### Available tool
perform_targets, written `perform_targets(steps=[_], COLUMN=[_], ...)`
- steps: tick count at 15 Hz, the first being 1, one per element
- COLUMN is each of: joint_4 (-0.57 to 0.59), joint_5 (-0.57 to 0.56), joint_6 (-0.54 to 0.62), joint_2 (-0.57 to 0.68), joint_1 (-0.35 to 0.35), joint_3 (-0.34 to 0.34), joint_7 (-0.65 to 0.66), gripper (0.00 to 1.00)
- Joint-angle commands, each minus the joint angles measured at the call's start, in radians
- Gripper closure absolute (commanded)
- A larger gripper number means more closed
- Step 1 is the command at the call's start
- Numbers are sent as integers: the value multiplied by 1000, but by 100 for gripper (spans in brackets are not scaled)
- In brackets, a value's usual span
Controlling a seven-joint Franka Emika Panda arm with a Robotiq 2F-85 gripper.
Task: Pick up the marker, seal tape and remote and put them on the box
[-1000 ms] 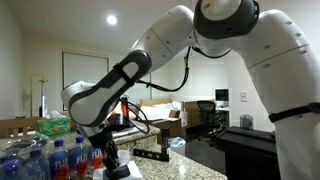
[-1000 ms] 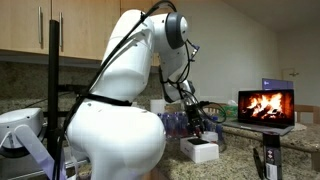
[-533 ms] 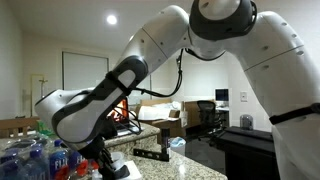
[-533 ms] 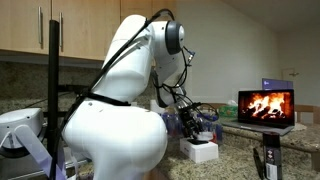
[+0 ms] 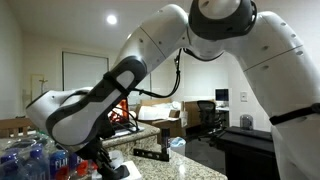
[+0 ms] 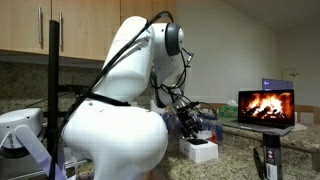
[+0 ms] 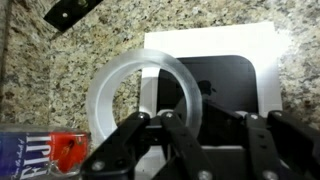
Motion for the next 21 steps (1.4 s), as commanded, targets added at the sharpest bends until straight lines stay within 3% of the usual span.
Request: perform_targets(steps=[1,2,4,5,6,15,21], joint_4=[12,17,18,18,6,-252,-266], joint_5=[-3,-3,-3,-2,20,28,86], joint_6=[-6,-5,-4,-4,8,194,198], joint_2=[-1,-5,0,5,2,-192,-206], joint_1=[-14,-18,-19,-17,-26,-31,-48], joint_3=[9,7,8,10,13,29,34], joint_7=[2,2,2,2,6,105,51], gripper=[89,82,82,89,89,89,89])
